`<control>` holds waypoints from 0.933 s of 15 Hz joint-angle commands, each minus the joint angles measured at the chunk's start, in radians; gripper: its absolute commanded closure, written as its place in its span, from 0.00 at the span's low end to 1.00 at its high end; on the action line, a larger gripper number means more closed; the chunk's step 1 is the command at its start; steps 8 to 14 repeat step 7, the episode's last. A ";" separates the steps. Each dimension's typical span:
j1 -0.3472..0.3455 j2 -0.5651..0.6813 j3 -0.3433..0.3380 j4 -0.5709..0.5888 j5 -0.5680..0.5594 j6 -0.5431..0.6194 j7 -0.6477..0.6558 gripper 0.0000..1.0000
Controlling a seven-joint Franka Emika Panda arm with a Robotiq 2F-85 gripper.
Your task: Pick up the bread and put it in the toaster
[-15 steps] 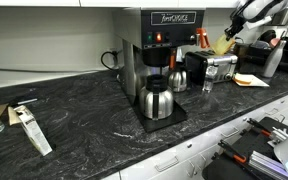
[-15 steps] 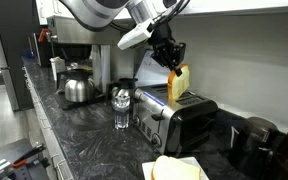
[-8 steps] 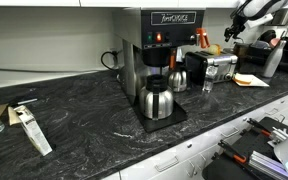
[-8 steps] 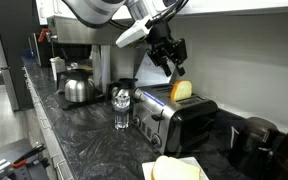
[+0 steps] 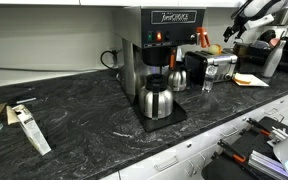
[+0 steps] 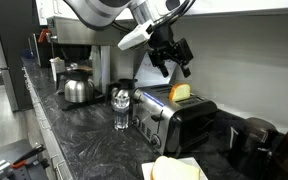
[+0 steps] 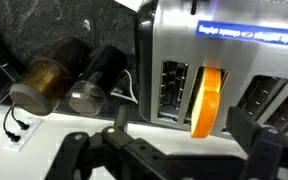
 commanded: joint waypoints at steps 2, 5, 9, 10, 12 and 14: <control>-0.003 0.000 0.005 0.001 0.005 -0.001 -0.005 0.00; 0.000 -0.006 0.011 0.000 0.005 -0.003 -0.001 0.00; 0.000 -0.006 0.011 0.000 0.005 -0.003 -0.001 0.00; 0.000 -0.006 0.011 0.000 0.005 -0.003 -0.001 0.00; 0.000 -0.006 0.011 0.000 0.005 -0.003 -0.001 0.00; 0.000 -0.006 0.011 0.000 0.005 -0.003 -0.001 0.00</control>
